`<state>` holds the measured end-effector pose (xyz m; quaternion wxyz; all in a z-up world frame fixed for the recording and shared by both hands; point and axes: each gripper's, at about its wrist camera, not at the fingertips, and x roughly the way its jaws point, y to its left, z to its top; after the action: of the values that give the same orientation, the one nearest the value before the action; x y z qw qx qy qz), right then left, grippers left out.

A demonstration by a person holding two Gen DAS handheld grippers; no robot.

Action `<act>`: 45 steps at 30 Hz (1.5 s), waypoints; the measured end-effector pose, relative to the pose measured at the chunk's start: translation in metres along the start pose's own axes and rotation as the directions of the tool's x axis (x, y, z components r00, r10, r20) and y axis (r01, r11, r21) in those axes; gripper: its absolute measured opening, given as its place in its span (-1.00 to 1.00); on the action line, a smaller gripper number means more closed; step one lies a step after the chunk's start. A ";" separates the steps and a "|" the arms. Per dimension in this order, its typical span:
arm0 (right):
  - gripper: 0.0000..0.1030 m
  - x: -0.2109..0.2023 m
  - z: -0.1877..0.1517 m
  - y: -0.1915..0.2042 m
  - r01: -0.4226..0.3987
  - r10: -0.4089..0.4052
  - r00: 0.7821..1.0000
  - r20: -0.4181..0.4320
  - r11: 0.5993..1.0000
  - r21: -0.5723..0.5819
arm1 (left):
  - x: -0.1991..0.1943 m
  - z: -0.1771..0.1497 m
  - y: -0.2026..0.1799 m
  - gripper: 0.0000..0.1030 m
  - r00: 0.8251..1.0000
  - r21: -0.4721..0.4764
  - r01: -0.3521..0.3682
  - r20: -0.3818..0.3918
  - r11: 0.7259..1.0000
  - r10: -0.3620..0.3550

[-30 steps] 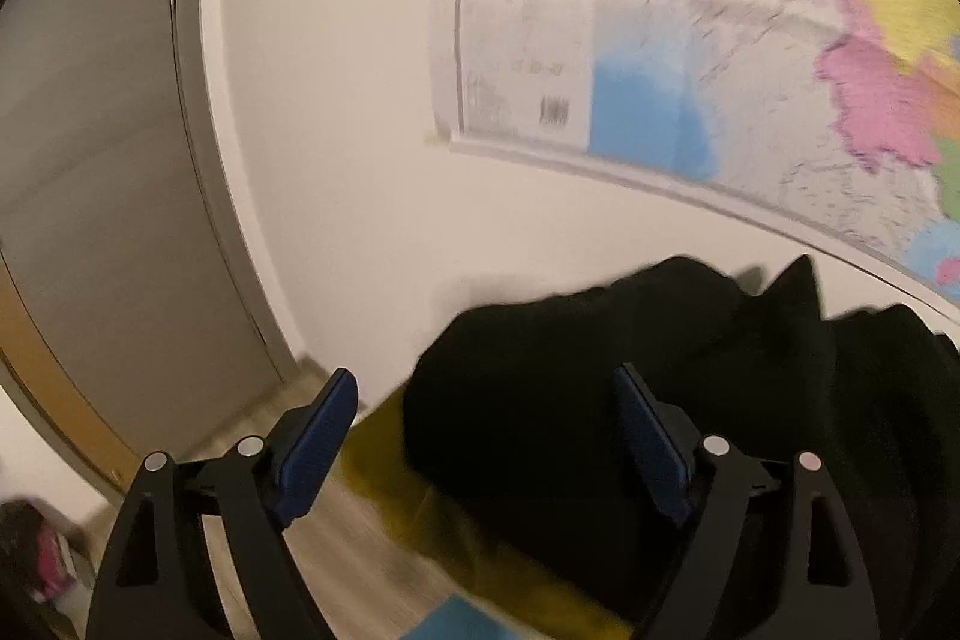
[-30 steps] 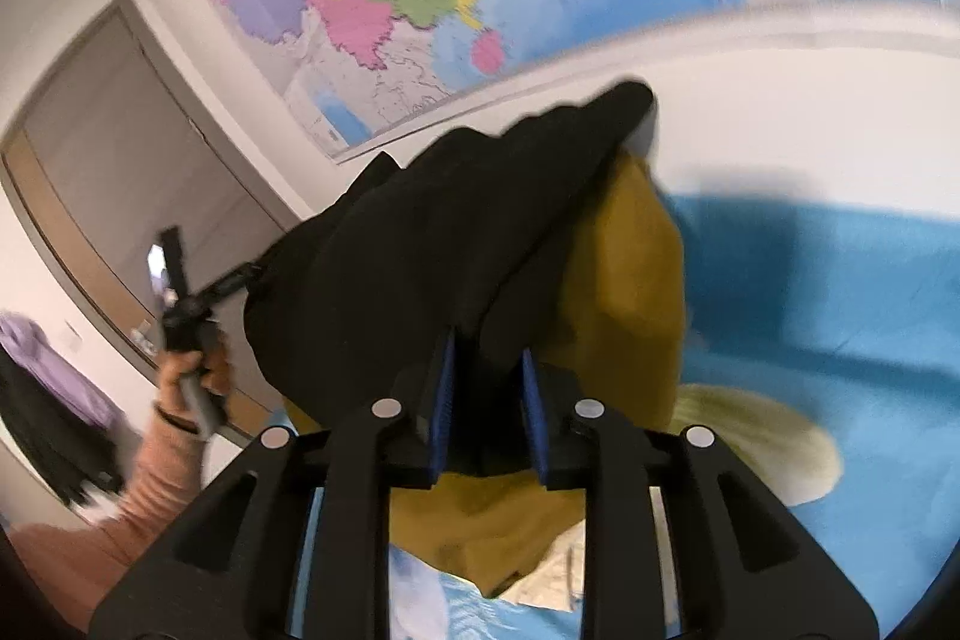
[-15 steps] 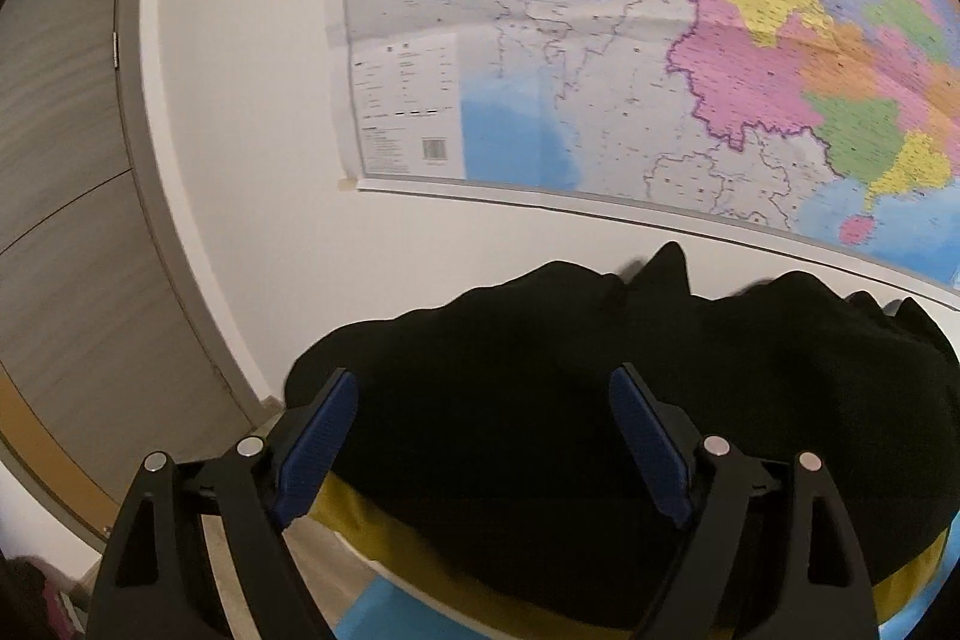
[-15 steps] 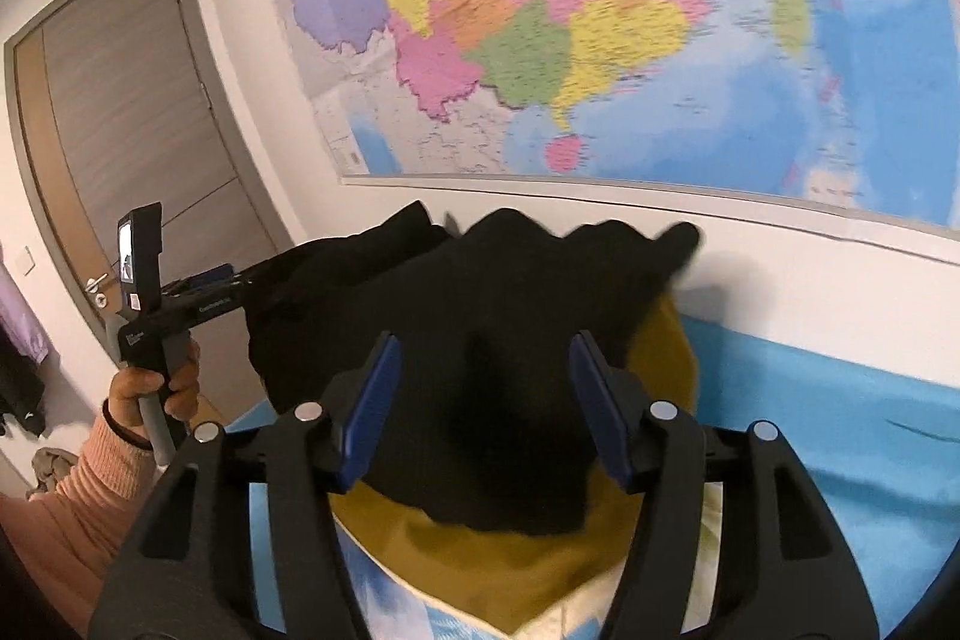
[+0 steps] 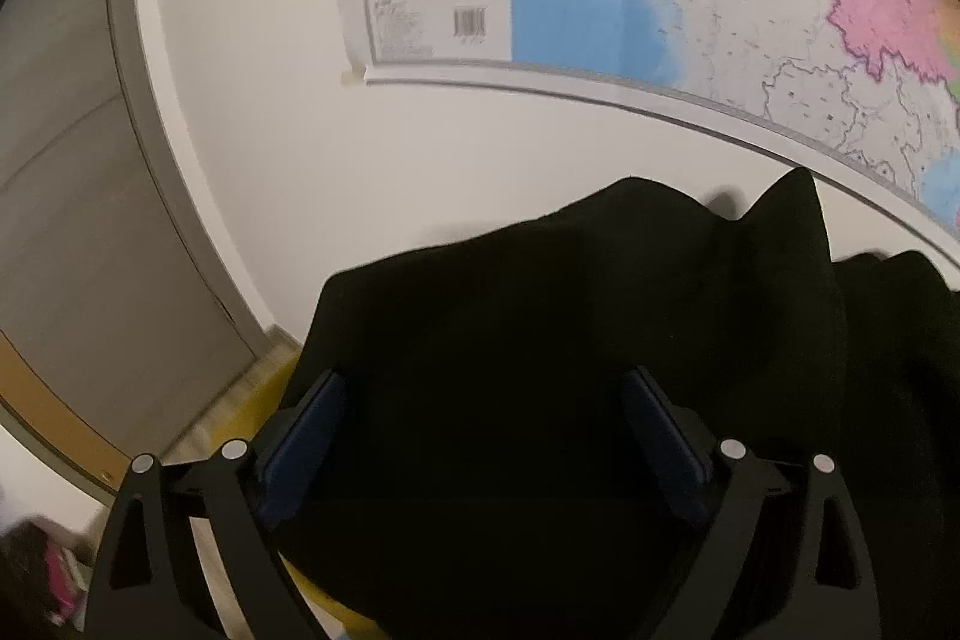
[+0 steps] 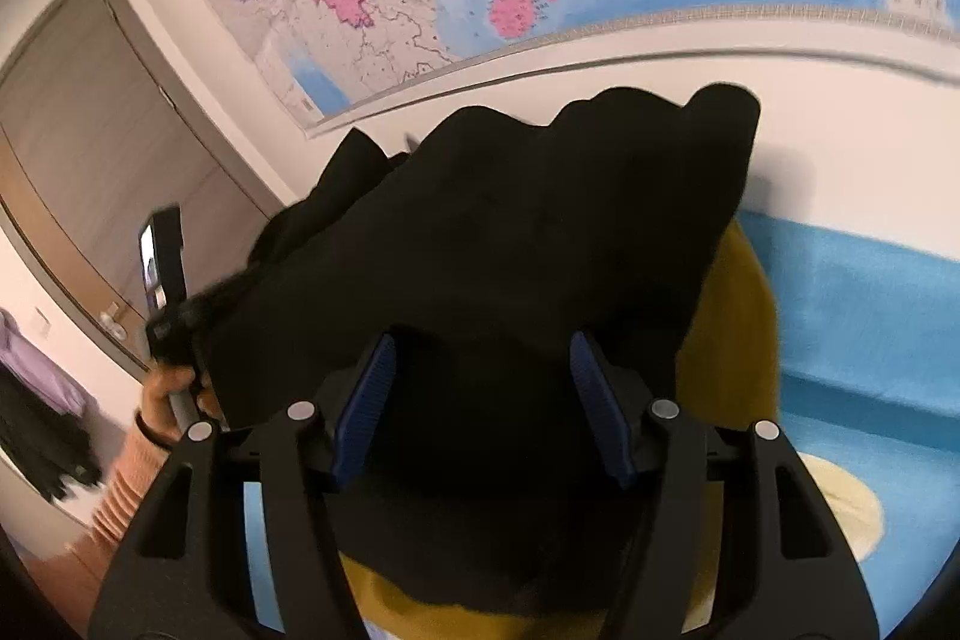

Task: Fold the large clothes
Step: 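Lower the black jacket onto the olive stack with both grippers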

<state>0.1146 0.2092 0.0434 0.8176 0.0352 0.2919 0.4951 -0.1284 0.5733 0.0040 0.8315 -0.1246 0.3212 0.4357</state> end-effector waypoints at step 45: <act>0.21 -0.029 -0.063 0.074 0.136 -0.131 0.991 0.036 0.924 -0.358 | -0.096 -0.073 -0.082 0.73 0.929 0.207 0.335 0.092 0.919 -0.359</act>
<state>0.0140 0.2087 0.0296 0.8436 -0.1323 0.1935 0.4831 -0.1335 0.4277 0.0046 0.9226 -0.0726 0.2794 0.2559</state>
